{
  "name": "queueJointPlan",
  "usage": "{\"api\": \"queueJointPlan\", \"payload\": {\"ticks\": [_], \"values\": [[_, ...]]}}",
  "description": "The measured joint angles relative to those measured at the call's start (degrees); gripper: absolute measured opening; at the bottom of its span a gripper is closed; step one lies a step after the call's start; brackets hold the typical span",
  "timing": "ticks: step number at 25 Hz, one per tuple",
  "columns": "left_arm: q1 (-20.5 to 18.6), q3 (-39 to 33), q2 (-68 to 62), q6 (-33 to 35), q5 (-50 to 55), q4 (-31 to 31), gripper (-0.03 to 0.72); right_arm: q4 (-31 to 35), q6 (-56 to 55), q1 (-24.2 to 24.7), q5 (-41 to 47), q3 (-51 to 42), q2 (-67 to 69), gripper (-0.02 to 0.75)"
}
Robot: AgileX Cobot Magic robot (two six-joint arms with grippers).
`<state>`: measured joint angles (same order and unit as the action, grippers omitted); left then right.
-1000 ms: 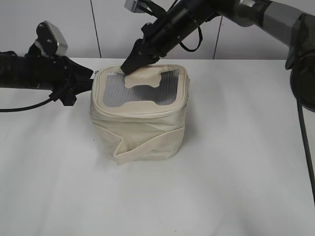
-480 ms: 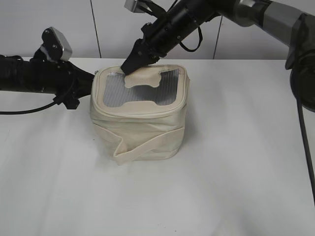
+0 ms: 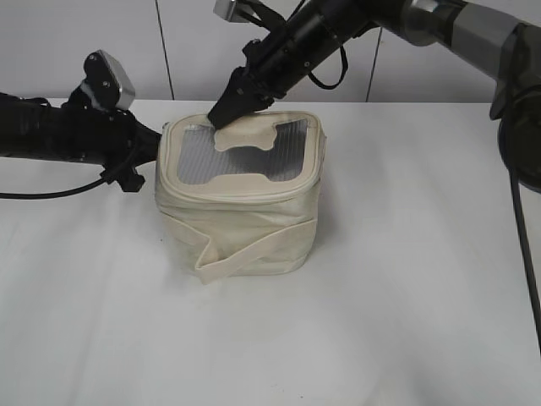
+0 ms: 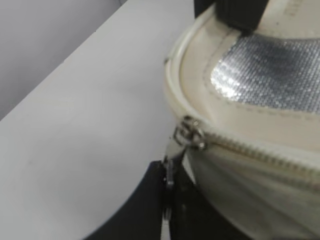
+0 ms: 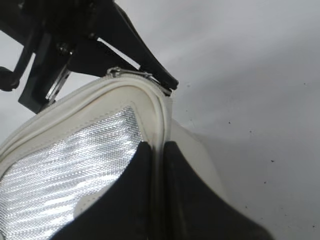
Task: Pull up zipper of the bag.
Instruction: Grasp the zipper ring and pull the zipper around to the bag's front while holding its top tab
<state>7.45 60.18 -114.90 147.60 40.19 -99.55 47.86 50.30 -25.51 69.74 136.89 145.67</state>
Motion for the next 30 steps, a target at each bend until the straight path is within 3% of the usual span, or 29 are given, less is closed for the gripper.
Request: {"api": "queueJointPlan", "payload": {"ticks": [9, 23, 30], "values": [[0.3, -1.6, 2.1, -2.4, -6.3, -0.1, -0.004, 0.0, -0.6, 0.0, 0.0, 0.0, 0.1, 0.043], [0.5, -18.6, 20.9, -3.6, -12.6, -0.7, -0.004, 0.3, -3.1, -0.1, 0.0, 0.0, 0.1, 0.043], [2.4, -25.6, 26.9, -5.5, -14.5, -1.3, -0.004, 0.7, -4.5, -0.5, 0.0, 0.0, 0.1, 0.043]]}}
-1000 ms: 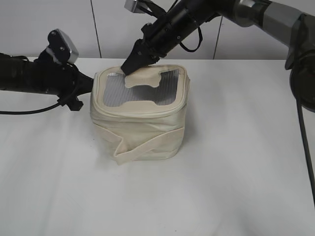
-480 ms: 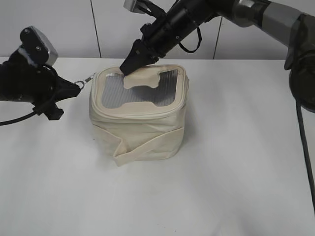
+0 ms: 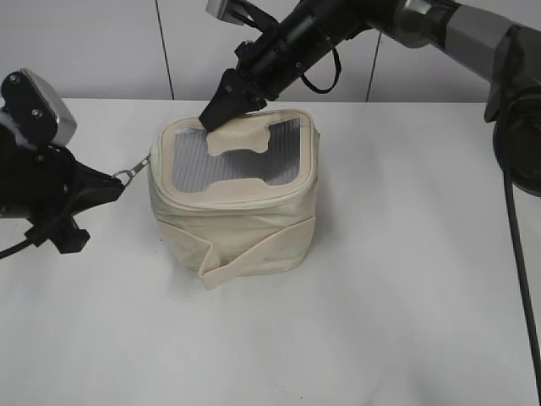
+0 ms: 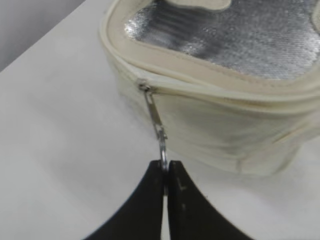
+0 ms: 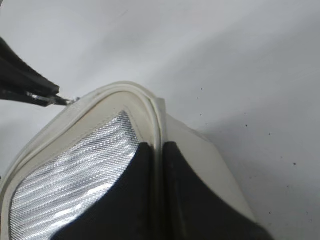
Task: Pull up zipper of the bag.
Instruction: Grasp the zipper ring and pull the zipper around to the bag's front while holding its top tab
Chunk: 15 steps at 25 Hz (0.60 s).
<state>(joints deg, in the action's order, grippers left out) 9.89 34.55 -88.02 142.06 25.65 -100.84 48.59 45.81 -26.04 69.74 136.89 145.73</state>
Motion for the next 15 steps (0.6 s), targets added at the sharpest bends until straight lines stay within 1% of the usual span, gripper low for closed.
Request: {"api": "queueJointPlan", "payload": {"ticks": [4, 8, 11, 15], "values": [[2.4, -3.3, 3.9, -1.2, -1.7, -0.1, -0.004, 0.0, -1.4, 0.0, 0.0, 0.0, 0.0, 0.042], [6.4, -6.5, 7.2, -5.0, -3.8, -0.1, -0.004, 0.0, -4.1, 0.0, 0.0, 0.0, 0.0, 0.042], [11.7, -8.3, 8.4, -6.1, -4.9, -0.1, -0.004, -0.2, -6.6, 0.0, -0.2, 0.0, 0.0, 0.042], [21.2, -8.3, 8.3, -7.2, -7.0, -0.3, -0.004, -0.1, -9.3, 0.0, -0.3, -0.1, 0.0, 0.042]]}}
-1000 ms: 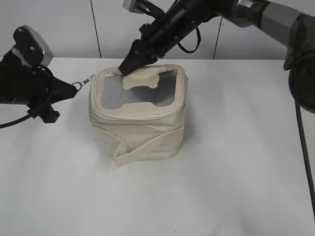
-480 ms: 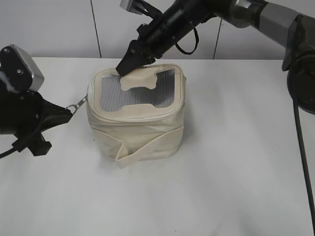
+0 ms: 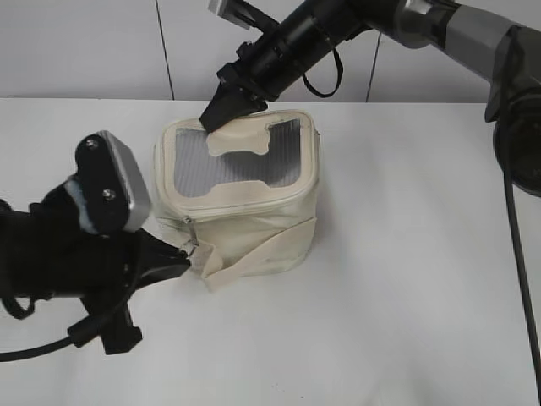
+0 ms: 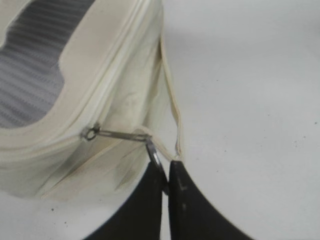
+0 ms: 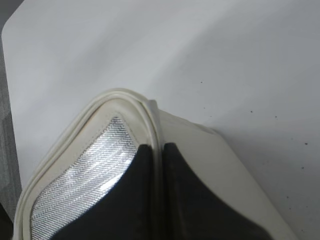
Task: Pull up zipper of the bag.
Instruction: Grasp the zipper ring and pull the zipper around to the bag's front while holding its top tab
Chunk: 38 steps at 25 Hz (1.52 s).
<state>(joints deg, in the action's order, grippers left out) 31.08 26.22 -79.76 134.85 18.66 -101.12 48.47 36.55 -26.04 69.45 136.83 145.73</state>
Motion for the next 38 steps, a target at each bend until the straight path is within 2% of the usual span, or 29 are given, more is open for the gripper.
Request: {"api": "queueJointPlan", "payload": {"ticks": [2, 6, 14, 17, 18, 20, 22, 24, 26, 28, 31, 33, 35, 37, 38], "values": [[4.0, 1.1, -1.1, -0.4, -2.1, -0.3, -0.001, 0.3, -0.4, 0.0, 0.2, 0.0, 0.0, 0.042], [8.6, 5.8, -6.3, -0.6, -4.1, -0.3, 0.000, 0.6, -0.5, 0.0, 0.2, -0.3, 0.0, 0.042], [9.6, 10.3, -10.4, -2.2, -0.3, -0.3, 0.001, 0.5, -0.6, 0.1, 0.2, -0.3, 0.0, 0.041], [9.7, 10.3, -10.4, -8.1, -0.3, -0.2, 0.010, 0.5, -1.2, 0.1, 0.2, -0.3, 0.0, 0.067], [9.8, 10.3, -10.4, -10.1, 0.0, -0.1, 0.032, 0.5, -1.4, 0.1, 0.2, 0.0, 0.0, 0.114], [10.2, 10.3, -10.1, -14.1, 1.6, 0.7, 0.116, 0.3, -1.9, 0.4, 0.1, 1.2, 0.0, 0.286], [10.6, 10.3, -8.6, -18.0, 2.3, 1.3, 0.260, -0.9, -3.4, 1.1, 0.1, 3.3, 0.1, 0.439], [10.6, 10.3, -5.4, -24.7, 1.2, 2.4, 0.382, -2.4, -5.6, 2.3, 0.1, 5.7, 0.1, 0.494], [9.8, 10.3, -1.7, -33.0, -0.4, 6.6, 0.450, -3.7, -7.7, 3.9, 0.1, 7.3, -0.2, 0.485], [7.4, 10.3, 2.6, -43.6, -0.1, 13.2, 0.459, -3.9, -9.0, 6.0, 0.1, 7.5, -1.0, 0.458], [-1.7, 11.0, 6.0, -53.4, 6.3, 22.7, 0.414, -3.7, -10.1, 9.7, 0.1, 7.5, -3.1, 0.406], [-9.1, 13.3, 5.4, -55.4, 11.9, 25.4, 0.379, -3.4, -11.2, 12.0, 0.1, 7.2, -5.0, 0.375], [-16.1, 18.8, 2.4, -56.3, 18.3, 27.1, 0.366, -2.4, -11.2, 14.6, 0.1, 4.0, -7.6, 0.363], [-20.8, 26.3, -2.3, -57.2, 23.7, 28.8, 0.361, -0.2, -8.8, 17.0, 0.0, -2.2, -11.0, 0.354], [-21.8, 30.9, -5.4, -57.8, 26.1, 29.9, 0.359, 1.2, -7.1, 18.1, -0.1, -7.0, -12.7, 0.346]]}}
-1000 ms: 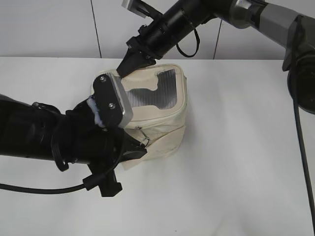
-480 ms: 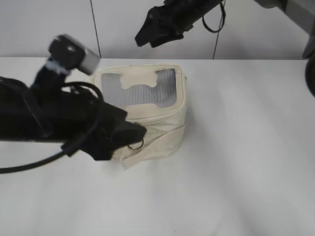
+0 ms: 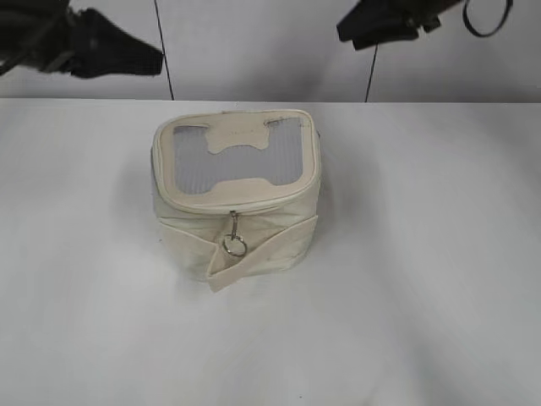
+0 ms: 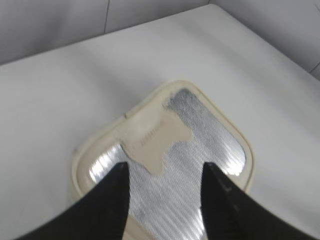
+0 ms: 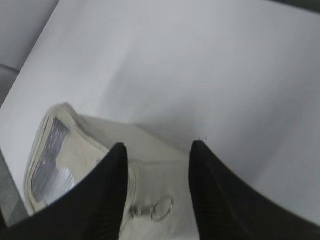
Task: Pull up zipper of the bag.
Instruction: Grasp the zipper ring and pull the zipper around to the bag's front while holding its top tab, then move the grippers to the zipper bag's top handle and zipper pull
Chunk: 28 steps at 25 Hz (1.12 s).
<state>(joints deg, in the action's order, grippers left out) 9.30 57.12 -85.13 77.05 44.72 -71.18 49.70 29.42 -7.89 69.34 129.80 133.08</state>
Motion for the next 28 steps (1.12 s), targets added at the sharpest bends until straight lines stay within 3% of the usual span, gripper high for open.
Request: {"api": "queueJointPlan", "payload": {"ticks": [3, 6, 9, 12, 14, 17, 28], "values": [[0.5, 13.2, -9.7, -3.0, 5.8, 3.2, 0.359, 3.3, 7.7, 3.1, -3.0, -19.2, -8.5, 0.303], [3.5, 25.6, -19.5, -6.4, 10.2, 6.6, 0.378, 8.2, 18.4, 5.7, -15.0, -42.4, -19.9, 0.284], [7.3, 36.4, -28.7, -10.1, 15.3, 12.1, 0.404, 19.2, 33.6, 6.7, -27.4, -62.6, -30.6, 0.283], [10.7, 45.0, -35.0, -14.1, 18.5, 19.3, 0.415, 36.8, 54.5, 6.7, -31.0, -76.5, -36.0, 0.347], [12.3, 48.0, -37.6, -15.9, 19.3, 23.1, 0.418, 44.6, 64.1, 6.7, -29.4, -81.0, -36.8, 0.426], [13.0, 50.0, -39.5, -17.1, 19.4, 24.7, 0.420, 48.9, 71.0, 6.7, -27.9, -83.6, -36.2, 0.496], [12.8, 52.5, -41.3, -17.7, 19.1, 26.9, 0.419, 51.1, 76.7, 5.7, -24.7, -84.0, -30.3, 0.516]]}}
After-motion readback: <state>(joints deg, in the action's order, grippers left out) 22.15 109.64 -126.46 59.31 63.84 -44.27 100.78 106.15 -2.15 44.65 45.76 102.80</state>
